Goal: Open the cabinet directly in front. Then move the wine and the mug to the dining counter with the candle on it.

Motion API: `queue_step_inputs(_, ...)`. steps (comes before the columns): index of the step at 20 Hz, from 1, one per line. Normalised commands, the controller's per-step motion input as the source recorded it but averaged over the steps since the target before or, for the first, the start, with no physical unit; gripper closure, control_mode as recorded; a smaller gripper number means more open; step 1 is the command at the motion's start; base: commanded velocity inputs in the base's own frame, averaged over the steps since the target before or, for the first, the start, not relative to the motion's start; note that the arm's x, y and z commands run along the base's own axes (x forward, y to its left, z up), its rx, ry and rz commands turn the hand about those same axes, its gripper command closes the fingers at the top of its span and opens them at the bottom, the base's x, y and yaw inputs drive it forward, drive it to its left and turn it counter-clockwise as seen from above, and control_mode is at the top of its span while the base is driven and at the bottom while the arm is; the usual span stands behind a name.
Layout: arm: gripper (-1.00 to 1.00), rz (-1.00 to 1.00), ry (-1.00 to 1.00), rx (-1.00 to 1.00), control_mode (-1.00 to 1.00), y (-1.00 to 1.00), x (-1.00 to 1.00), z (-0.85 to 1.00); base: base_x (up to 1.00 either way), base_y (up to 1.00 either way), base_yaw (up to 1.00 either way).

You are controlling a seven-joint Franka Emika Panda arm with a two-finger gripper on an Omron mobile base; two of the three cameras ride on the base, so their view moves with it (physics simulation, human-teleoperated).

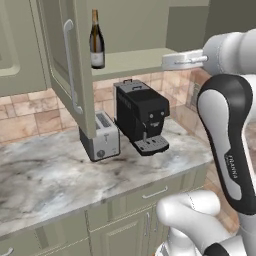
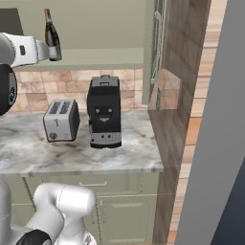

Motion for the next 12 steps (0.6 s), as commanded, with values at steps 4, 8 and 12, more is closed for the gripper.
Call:
queue_step_inputs(4,-1.0,0.0,0.0,0.0,-1.0,0.15,0.2,0.0,0.0,0.0,0.0)
queue_step_inputs(8,-1.0,0.0,0.0,0.0,-1.0,0.0,0.1,0.0,0.0,0.0,0.0)
queue_step_inputs(12,-1.0,0.0,-0.01,0.0,-1.0,0.1,0.31,0.0,0.0,0.0,0.0)
